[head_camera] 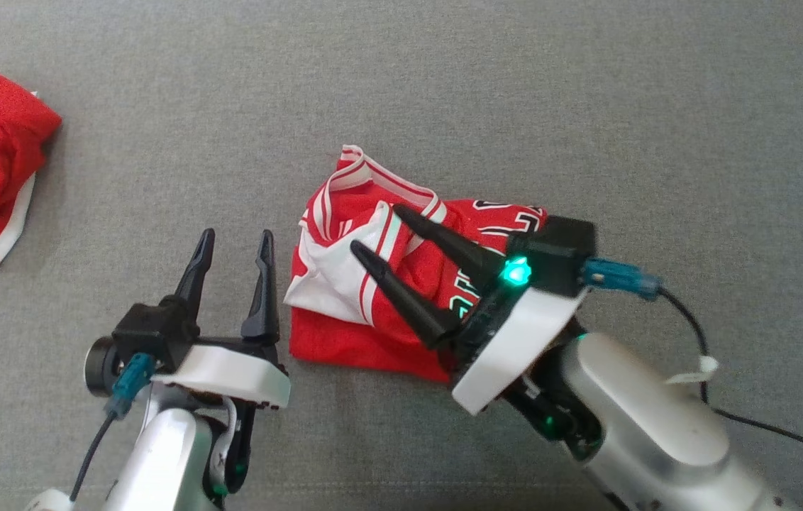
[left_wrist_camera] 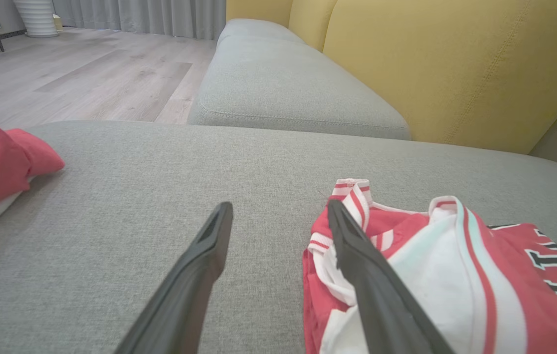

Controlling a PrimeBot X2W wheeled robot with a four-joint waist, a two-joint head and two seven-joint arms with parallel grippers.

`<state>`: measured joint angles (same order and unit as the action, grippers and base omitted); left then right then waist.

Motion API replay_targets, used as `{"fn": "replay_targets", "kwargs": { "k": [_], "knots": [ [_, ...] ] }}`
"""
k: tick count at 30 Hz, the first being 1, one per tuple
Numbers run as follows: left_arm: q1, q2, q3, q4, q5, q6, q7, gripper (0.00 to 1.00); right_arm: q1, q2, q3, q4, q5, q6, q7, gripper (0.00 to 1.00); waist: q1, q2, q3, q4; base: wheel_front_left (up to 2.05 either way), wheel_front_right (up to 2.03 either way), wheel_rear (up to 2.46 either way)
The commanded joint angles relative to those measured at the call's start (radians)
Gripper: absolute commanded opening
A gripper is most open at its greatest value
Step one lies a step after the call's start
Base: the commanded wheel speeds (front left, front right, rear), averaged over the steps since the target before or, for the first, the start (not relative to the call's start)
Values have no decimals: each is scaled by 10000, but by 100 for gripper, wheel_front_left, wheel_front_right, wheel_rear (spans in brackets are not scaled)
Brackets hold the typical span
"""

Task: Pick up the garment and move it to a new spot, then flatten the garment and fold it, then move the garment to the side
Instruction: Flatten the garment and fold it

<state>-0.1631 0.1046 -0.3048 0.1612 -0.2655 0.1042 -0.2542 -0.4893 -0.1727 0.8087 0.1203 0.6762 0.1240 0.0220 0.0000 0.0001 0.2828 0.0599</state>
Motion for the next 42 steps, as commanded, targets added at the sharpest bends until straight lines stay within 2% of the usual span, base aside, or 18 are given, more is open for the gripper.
{"fn": "replay_targets", "kwargs": {
  "k": [1,5,6,17,20,28,42],
  "knots": [
    [-88,119,431,-340,68,-46,-76,100,103,64,-283,-730,-232,67,-73,100,0,-1,-25,-10,0,0,0],
    [-76,210,522,-380,123,4,-76,100,612,15,-1363,-1373,-957,67,-453,100,0,-1,-127,-42,0,0,0],
    [-76,210,522,-380,123,4,-76,100,612,15,-1363,-1373,-957,67,-453,100,0,-1,-127,-42,0,0,0],
    [107,830,830,-1020,520,302,-49,100,3415,245,-6425,-2897,-4201,67,-862,100,0,-1,-666,-253,0,0,0],
    [197,964,789,-1168,601,310,-6,100,4039,363,-7089,-3215,-4741,67,-807,100,0,-1,-769,-306,0,0,0],
    [555,1130,565,-1492,708,317,199,100,5263,713,-7754,-3611,-5268,67,-600,100,0,-1,-992,-362,0,0,0],
    [682,1177,446,-1626,624,403,302,100,5397,864,-7832,-3679,-5324,67,-466,100,0,-1,-1043,-328,0,0,0]
  ]
}}
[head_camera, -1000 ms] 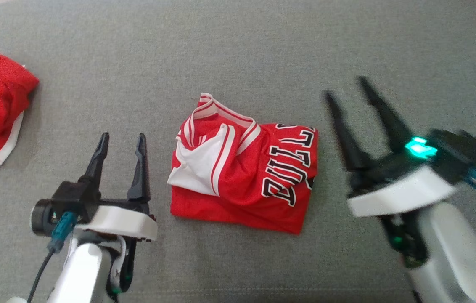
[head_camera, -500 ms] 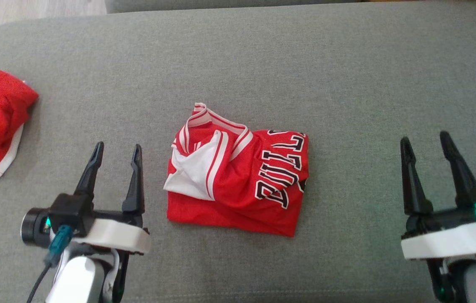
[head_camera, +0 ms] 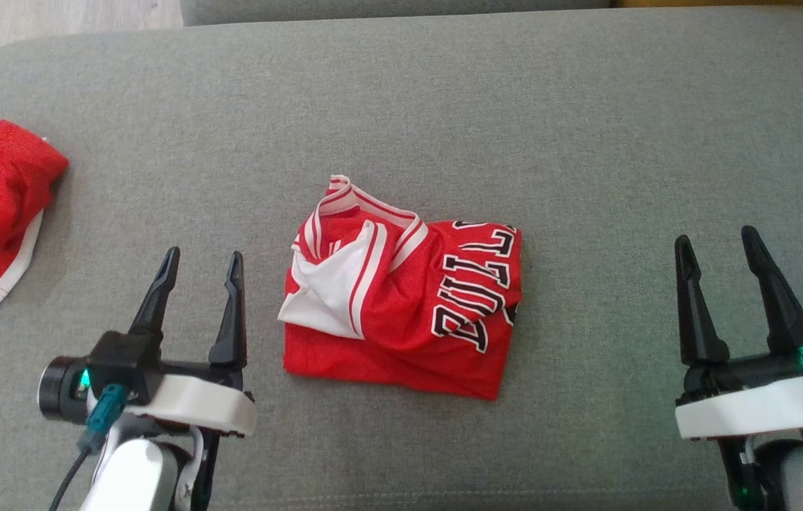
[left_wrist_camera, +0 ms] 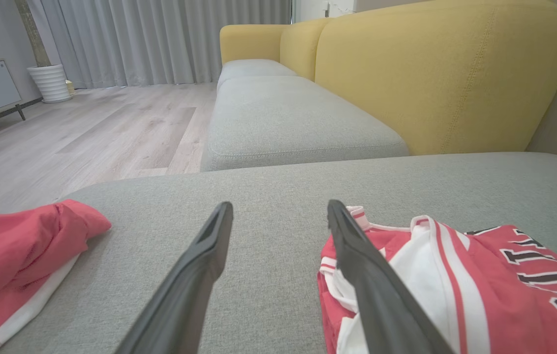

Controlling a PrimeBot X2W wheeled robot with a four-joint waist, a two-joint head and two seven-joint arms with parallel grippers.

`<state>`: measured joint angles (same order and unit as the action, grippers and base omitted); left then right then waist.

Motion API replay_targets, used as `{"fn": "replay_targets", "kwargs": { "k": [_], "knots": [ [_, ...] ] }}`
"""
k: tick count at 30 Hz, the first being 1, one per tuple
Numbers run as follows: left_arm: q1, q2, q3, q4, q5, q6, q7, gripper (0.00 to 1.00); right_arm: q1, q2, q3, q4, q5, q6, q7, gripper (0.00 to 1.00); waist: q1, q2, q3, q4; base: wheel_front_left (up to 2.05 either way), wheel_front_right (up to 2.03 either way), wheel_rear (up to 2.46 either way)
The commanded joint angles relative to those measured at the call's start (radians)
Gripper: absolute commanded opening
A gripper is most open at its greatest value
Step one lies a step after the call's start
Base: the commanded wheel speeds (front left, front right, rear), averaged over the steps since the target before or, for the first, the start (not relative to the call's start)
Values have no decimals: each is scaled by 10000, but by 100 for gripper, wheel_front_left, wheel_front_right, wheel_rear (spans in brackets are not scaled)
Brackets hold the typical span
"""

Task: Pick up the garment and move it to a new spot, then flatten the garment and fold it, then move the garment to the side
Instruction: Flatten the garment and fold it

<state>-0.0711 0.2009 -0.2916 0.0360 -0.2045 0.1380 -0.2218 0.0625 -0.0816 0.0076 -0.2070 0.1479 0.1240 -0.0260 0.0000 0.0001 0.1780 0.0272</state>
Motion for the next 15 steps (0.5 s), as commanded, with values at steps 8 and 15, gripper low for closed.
{"fn": "replay_targets", "kwargs": {
  "k": [8,15],
  "knots": [
    [-292,215,267,-403,-31,95,-31,100,-218,15,238,-305,105,67,124,0,0,-1,112,13,0,0,0],
    [-583,173,190,-368,-68,56,-73,100,-1532,128,2107,1234,417,67,223,0,0,-1,446,115,0,0,0]
  ]
}}
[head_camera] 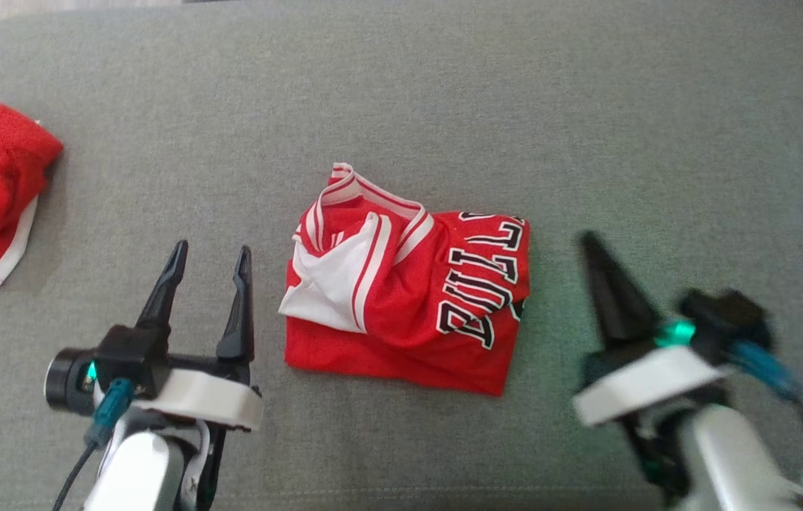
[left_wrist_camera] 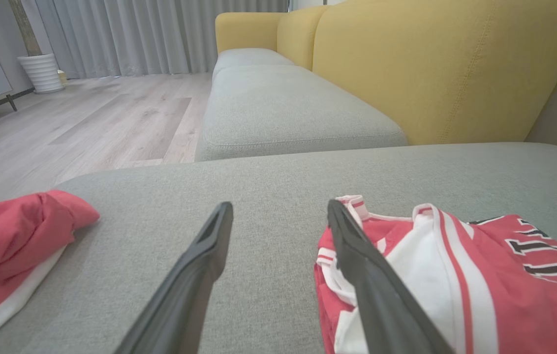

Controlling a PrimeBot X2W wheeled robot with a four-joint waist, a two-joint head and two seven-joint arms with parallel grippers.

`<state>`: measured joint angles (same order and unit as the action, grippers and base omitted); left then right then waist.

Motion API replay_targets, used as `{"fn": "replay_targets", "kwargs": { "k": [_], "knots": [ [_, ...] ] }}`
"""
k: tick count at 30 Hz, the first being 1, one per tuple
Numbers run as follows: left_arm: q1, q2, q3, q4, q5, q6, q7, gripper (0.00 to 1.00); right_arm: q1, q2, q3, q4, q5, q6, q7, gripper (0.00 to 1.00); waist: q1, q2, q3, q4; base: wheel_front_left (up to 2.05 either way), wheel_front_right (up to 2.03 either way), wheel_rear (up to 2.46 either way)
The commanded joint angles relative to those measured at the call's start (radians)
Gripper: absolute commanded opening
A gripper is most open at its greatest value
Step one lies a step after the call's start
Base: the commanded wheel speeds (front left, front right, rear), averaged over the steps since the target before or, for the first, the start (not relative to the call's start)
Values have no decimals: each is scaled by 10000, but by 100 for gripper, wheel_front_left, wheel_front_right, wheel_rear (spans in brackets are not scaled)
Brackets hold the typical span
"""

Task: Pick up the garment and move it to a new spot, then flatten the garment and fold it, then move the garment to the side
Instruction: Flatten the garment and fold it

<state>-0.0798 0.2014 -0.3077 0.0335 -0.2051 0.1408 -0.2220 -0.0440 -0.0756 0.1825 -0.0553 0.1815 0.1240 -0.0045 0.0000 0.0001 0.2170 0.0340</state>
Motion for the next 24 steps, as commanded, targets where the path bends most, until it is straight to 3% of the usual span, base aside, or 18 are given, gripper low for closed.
{"fn": "replay_targets", "kwargs": {
  "k": [1,6,11,24],
  "knots": [
    [-548,149,325,-319,-65,10,-85,100,-730,101,788,57,186,67,1,0,0,-1,104,84,0,0,0],
    [-804,-15,168,-152,-99,-75,-170,100,-1904,212,2693,1838,669,67,-48,0,0,-1,314,374,0,0,0],
    [-966,-179,80,32,-147,-125,-264,100,-2839,247,3559,3347,1172,67,-165,0,0,-1,447,626,0,0,0],
    [-1181,-380,-1,351,-185,-262,-377,100,-4605,253,5825,5327,3177,67,-92,0,0,-1,596,963,0,0,0]
  ]
}}
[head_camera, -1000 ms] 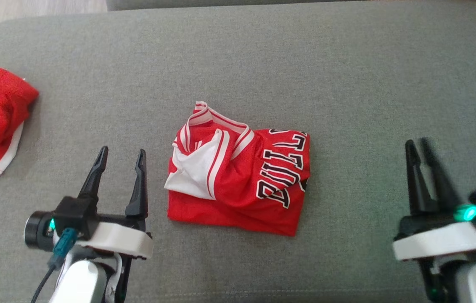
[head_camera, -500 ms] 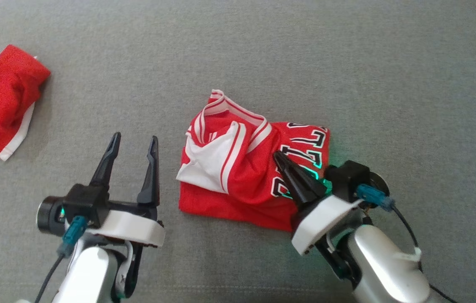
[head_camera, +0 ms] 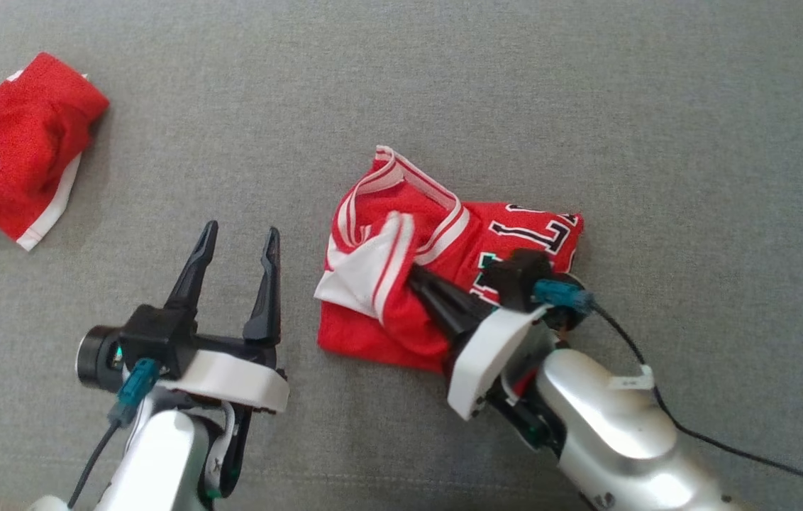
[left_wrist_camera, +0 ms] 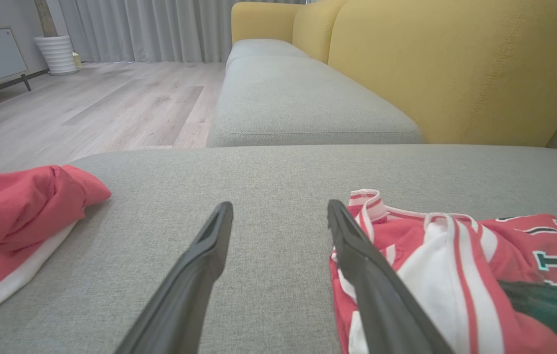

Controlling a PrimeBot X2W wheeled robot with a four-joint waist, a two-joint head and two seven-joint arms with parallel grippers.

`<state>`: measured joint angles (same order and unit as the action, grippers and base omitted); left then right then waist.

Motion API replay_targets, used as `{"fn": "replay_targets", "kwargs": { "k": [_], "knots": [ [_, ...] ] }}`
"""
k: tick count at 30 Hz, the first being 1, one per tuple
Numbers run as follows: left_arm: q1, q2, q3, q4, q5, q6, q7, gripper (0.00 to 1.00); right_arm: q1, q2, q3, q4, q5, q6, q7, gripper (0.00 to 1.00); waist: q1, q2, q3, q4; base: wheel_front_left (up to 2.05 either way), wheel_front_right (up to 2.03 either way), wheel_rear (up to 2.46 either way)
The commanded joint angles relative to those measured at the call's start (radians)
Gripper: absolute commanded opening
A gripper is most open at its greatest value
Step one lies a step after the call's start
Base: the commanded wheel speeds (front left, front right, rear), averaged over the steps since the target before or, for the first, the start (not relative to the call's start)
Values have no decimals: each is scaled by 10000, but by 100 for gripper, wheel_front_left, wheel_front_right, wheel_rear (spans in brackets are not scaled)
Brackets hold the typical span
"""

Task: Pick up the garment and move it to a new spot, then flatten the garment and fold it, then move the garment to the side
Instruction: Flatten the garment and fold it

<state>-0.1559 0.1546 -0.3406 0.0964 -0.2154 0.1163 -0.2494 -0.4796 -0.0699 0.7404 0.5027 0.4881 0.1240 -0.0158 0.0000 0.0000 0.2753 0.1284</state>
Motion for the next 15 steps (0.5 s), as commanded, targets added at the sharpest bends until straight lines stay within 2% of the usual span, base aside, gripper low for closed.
{"fn": "replay_targets", "kwargs": {
  "k": [1,8,15],
  "knots": [
    [-428,77,332,-267,-83,-22,-106,100,-351,195,474,-201,245,67,54,0,0,0,25,37,0,0,0],
    [-418,25,388,-231,-84,-23,-119,100,-774,196,2134,128,970,67,478,0,0,0,67,87,0,0,0],
    [-352,-44,472,-294,-91,-15,-122,100,-946,196,2977,453,1371,67,840,0,0,0,86,55,0,0,0]
  ]
}}
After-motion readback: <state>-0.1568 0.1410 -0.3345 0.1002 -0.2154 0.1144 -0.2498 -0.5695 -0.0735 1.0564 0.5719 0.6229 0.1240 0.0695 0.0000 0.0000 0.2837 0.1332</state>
